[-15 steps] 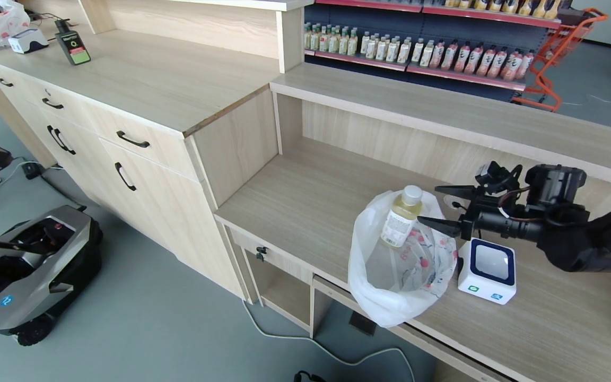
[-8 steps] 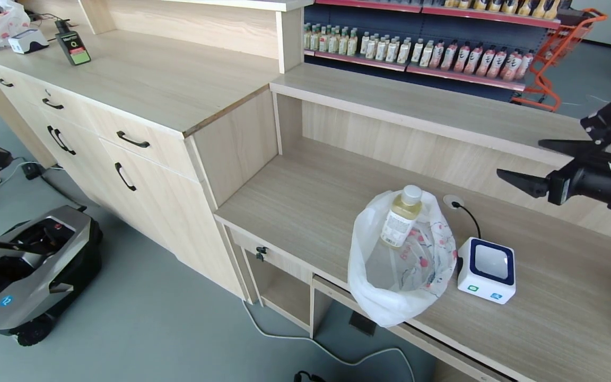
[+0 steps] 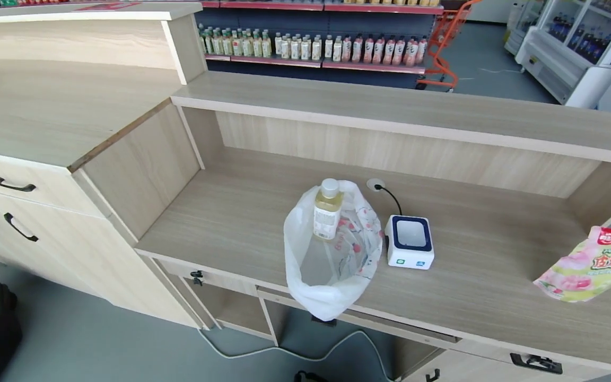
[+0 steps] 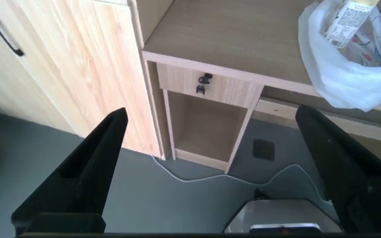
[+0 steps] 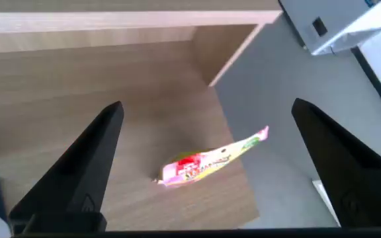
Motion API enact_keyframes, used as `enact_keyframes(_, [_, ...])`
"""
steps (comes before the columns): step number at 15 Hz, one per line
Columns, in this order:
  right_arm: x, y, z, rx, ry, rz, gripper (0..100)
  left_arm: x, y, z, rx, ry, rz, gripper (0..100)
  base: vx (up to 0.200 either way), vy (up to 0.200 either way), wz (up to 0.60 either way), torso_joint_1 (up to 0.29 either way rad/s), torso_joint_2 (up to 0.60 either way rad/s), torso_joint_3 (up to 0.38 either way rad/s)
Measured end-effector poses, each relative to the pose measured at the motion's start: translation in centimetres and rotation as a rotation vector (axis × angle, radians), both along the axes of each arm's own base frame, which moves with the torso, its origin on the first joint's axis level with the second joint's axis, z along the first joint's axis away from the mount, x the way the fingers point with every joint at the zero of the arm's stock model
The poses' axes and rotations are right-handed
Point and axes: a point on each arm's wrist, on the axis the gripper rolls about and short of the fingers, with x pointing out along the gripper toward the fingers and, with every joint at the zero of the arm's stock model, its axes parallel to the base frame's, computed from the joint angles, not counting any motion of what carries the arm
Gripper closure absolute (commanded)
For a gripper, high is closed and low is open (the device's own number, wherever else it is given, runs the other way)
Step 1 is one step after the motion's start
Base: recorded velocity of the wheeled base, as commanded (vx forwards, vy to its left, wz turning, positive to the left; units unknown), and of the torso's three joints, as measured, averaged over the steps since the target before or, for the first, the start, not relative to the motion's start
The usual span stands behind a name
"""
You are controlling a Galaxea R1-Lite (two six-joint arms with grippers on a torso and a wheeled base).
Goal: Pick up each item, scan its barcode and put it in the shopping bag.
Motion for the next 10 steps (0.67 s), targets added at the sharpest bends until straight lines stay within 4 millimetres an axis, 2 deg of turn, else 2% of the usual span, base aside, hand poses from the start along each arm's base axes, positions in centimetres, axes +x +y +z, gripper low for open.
enact_keyframes(2, [0.0, -2.0, -1.9, 0.075, 0.025, -0.152, 0, 0.0, 0.0, 0.0, 0.0, 0.0, 0.0, 0, 0.0, 0.0, 0.0, 0.0, 0.0, 0.0])
enact_keyframes(4, [0.5, -3.2, -4.2, 0.16, 0.027, -0.218, 0, 0.0, 0.0, 0.0, 0.0, 0.0, 0.0, 0, 0.0, 0.0, 0.0, 0.0, 0.0, 0.0])
enact_keyframes(7, [2.4, -3.0, -6.7, 0.313, -0.014, -0.195, 0, 0.0, 0.0, 0.0, -0.001, 0.0, -0.001, 0, 0.0, 0.0, 0.0, 0.0, 0.0, 0.0])
enact_keyframes(10, [5.1, -2.6, -7.3, 0.332, -0.104, -0.133, 0, 0.0, 0.0, 0.0, 0.0, 0.0, 0.0, 0, 0.0, 0.0, 0.0, 0.0, 0.0, 0.0])
